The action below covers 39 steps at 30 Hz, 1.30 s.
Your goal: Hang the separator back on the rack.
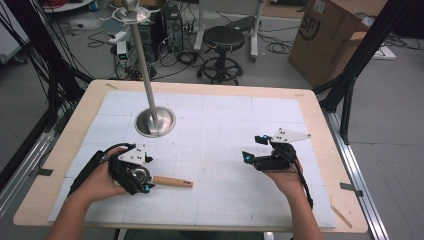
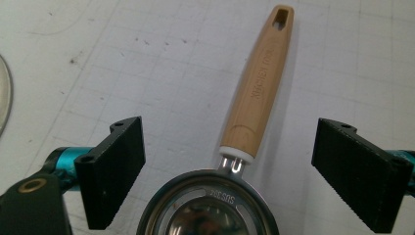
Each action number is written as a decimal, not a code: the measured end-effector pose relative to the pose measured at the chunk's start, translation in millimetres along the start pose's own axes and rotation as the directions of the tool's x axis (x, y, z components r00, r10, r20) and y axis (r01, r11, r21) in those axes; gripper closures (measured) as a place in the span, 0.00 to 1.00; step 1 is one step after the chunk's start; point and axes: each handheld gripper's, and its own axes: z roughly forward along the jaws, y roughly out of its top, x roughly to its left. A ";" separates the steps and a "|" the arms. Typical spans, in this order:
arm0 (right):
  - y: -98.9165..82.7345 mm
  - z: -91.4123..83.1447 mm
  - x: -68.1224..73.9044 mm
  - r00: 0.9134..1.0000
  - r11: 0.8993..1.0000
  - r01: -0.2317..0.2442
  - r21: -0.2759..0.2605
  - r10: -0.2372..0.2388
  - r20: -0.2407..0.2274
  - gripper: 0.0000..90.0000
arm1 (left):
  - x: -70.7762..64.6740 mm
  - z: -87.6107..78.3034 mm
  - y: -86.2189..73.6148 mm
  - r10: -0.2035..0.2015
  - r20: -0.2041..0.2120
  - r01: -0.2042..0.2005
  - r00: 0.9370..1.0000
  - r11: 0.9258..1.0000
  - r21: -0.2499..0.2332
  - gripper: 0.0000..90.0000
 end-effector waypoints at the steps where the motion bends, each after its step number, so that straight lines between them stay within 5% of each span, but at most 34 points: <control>1: 0.0 0.3 -0.1 1.000 1.000 0.003 0.000 -0.003 0.002 0.22 | -0.3 1.9 0.7 0.003 0.003 -0.003 1.000 1.000 0.015 0.17; 13: -2.9 0.0 2.3 1.000 1.000 0.000 0.015 0.000 0.000 0.23 | 0.8 16.5 8.0 0.037 0.060 -0.045 0.997 0.989 0.139 0.48; 21: -5.1 1.2 2.6 1.000 1.000 0.001 0.024 -0.001 -0.005 0.23 | 2.4 20.3 7.9 0.029 0.066 -0.040 0.997 0.985 0.170 0.59; 26: -5.4 2.6 3.3 1.000 0.999 0.006 0.034 -0.006 -0.002 0.23 | 0.4 22.8 15.3 0.033 0.062 -0.047 0.998 0.973 0.226 0.63; 39: -5.4 2.9 4.4 1.000 0.999 0.005 0.040 -0.005 0.004 0.23 | 2.7 22.6 14.2 -0.006 0.086 -0.013 0.996 0.976 0.216 0.70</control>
